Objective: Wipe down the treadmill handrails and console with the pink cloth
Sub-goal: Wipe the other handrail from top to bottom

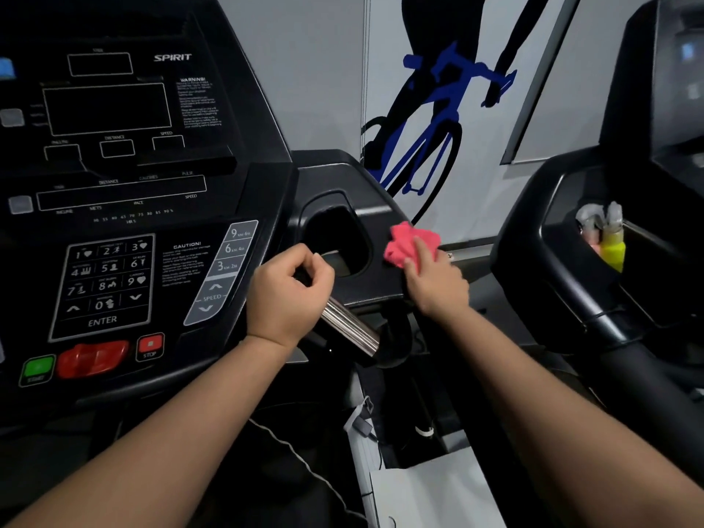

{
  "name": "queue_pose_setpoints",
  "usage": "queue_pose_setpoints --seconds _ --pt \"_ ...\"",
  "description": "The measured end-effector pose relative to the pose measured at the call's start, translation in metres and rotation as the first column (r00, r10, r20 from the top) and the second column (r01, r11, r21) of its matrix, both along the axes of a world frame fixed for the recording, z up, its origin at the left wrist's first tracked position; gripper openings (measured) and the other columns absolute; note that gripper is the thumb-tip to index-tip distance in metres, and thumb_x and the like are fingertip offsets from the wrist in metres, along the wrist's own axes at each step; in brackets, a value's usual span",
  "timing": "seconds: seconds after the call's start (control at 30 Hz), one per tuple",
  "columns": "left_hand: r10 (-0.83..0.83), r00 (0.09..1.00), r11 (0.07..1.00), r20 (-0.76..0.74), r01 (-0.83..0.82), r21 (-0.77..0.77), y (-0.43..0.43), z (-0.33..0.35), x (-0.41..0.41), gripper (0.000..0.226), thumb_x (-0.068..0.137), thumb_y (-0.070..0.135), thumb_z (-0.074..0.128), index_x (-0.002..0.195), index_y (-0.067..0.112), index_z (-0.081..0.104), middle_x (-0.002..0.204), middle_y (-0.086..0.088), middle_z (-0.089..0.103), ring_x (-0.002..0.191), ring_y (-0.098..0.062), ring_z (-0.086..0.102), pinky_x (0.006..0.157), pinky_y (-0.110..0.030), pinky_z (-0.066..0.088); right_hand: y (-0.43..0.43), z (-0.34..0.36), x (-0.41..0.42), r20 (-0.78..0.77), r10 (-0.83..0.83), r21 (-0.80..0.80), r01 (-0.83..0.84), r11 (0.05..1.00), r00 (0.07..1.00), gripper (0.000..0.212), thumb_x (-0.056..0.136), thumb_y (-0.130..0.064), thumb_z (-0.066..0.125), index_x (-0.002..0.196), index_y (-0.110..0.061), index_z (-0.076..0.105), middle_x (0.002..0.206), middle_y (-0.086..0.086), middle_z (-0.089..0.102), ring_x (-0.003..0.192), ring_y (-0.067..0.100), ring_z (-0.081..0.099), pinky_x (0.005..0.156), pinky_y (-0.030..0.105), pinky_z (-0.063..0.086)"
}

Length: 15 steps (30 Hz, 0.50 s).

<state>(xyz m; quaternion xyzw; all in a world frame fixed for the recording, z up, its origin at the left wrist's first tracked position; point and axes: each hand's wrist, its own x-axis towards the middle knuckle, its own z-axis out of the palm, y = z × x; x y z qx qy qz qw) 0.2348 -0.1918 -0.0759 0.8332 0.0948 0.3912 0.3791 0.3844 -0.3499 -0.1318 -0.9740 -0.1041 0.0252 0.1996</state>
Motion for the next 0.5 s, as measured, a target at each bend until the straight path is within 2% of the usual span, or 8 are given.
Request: queue_pose_setpoints --seconds 0.07,0.13,0.23,0.3,0.33,0.4,0.43,0.5 --pt "0.020 1.000 1.000 -0.018 -0.019 0.004 0.000 -0.001 0.001 0.039 0.080 0.039 0.042 0.058 0.008 0.050 0.050 -0.001 0.051 0.048 -0.018 0.047 0.045 -0.028 0.036 0.012 0.001 -0.020 0.149 0.223 -0.219 -0.188 0.958 0.963 0.052 0.098 -0.053 0.023 0.148 -0.041 0.017 0.154 0.009 0.025 0.135 0.037 0.028 0.108 0.051 0.021" --pt "0.047 0.998 0.999 -0.033 -0.047 -0.001 0.001 -0.001 0.001 0.039 0.079 0.041 0.041 0.059 0.009 0.051 0.056 -0.008 0.058 0.052 -0.022 0.053 0.051 -0.036 0.040 0.029 0.005 -0.036 0.164 0.465 -0.289 -0.408 0.866 0.870 0.054 0.095 -0.061 0.016 0.147 -0.046 0.015 0.155 0.003 0.025 0.141 0.033 0.019 0.111 0.053 0.012" --pt "0.079 0.996 0.997 -0.045 -0.078 0.005 0.000 0.001 0.001 0.040 0.077 0.042 0.039 0.058 0.009 0.050 0.052 -0.006 0.051 0.051 -0.019 0.045 0.048 -0.025 0.035 0.048 0.017 -0.041 0.124 0.705 -0.339 -0.639 0.691 0.698 0.059 0.091 -0.061 0.010 0.147 -0.045 0.011 0.154 0.002 0.025 0.143 0.029 0.016 0.112 0.051 0.010" --pt "0.083 0.995 0.997 -0.054 -0.082 0.005 -0.002 0.003 0.001 0.038 0.077 0.040 0.039 0.057 0.009 0.049 0.051 -0.004 0.049 0.051 -0.017 0.044 0.047 -0.022 0.033 0.050 0.022 -0.038 0.106 0.790 -0.403 -0.701 0.589 0.603 0.051 0.099 -0.049 0.021 0.149 -0.042 0.010 0.157 0.003 0.019 0.144 0.028 0.011 0.113 0.051 0.009" --pt "0.080 0.995 0.997 -0.064 -0.081 -0.017 -0.001 0.003 0.000 0.038 0.077 0.041 0.039 0.058 0.009 0.049 0.053 -0.007 0.052 0.050 -0.017 0.047 0.049 -0.026 0.038 0.050 0.022 -0.037 0.089 0.821 -0.429 -0.722 0.543 0.564 0.051 0.100 -0.043 0.025 0.149 -0.041 0.011 0.158 0.004 0.015 0.145 0.028 0.009 0.114 0.051 0.008" --pt "0.081 0.993 0.995 -0.091 -0.085 -0.044 0.001 0.002 0.001 0.039 0.077 0.042 0.040 0.060 0.009 0.052 0.060 -0.015 0.059 0.058 -0.031 0.056 0.055 -0.041 0.047 0.043 0.021 -0.035 0.054 0.858 -0.466 -0.748 0.474 0.510 0.053 0.100 -0.036 0.033 0.150 -0.037 0.014 0.158 0.006 0.012 0.146 0.029 0.006 0.115 0.053 0.007" --pt "0.085 0.991 0.995 -0.105 -0.090 -0.042 0.000 0.002 0.001 0.039 0.077 0.043 0.040 0.061 0.009 0.052 0.062 -0.017 0.061 0.061 -0.035 0.057 0.057 -0.045 0.048 0.037 0.021 -0.032 0.034 0.866 -0.456 -0.764 0.457 0.498 0.055 0.099 -0.037 0.034 0.149 -0.039 0.013 0.158 0.005 0.014 0.146 0.029 0.005 0.115 0.054 0.006" --pt "0.092 0.986 0.994 -0.142 -0.099 -0.044 -0.002 0.004 0.000 0.037 0.077 0.042 0.041 0.061 0.010 0.050 0.064 -0.020 0.061 0.063 -0.038 0.058 0.059 -0.049 0.049 0.022 0.023 -0.022 -0.008 0.836 -0.347 -0.785 0.513 0.549 0.054 0.098 -0.047 0.033 0.145 -0.049 0.005 0.158 0.001 0.016 0.146 0.029 0.004 0.115 0.055 0.001"
